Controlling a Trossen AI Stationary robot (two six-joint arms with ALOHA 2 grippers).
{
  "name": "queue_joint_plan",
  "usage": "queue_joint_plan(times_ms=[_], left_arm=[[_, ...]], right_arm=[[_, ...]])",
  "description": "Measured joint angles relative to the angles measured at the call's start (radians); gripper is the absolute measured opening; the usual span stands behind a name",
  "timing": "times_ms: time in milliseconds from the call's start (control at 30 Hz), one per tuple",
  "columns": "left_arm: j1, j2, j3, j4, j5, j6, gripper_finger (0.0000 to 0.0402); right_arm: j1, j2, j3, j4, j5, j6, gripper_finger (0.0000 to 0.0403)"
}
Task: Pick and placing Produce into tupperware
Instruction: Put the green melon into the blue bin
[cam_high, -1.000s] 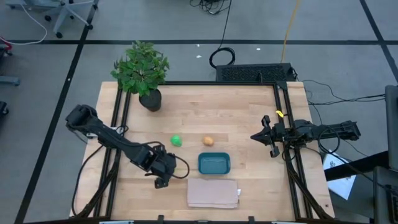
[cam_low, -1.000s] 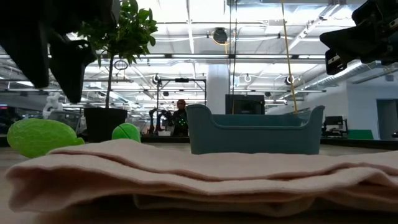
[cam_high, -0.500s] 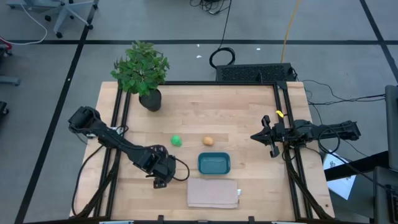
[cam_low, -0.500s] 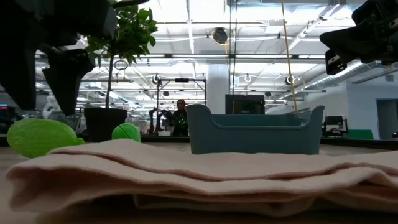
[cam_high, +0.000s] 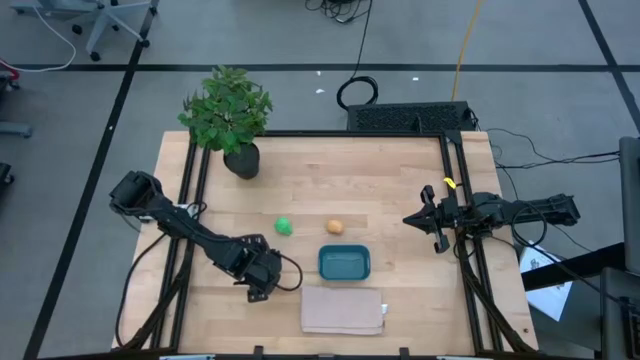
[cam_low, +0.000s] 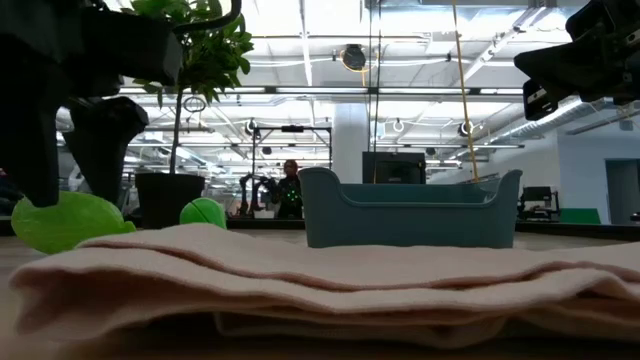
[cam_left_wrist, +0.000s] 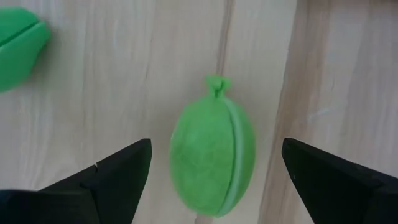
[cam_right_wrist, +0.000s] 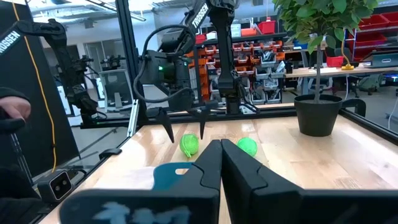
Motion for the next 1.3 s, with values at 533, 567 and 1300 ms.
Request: queue_joint_plan(times_ms=[533, 567, 1300], left_arm=[[-0.008, 0.000, -0.065, 0.085, -0.008, 0.028, 0.0367], [-0.008, 0.000, -0.065, 0.084, -0.008, 0.028, 0.0367], [-0.008, -0.002, -0.065, 0.080, 0.001, 0.037, 0.0221]], right_arm=[[0.000, 0.000, 0.000, 0.000, 0.000, 0.000, 0.0000], [0.000, 0.000, 0.000, 0.000, 0.000, 0.000, 0.0000], [0.000, 0.000, 0.000, 0.000, 0.000, 0.000, 0.0000]])
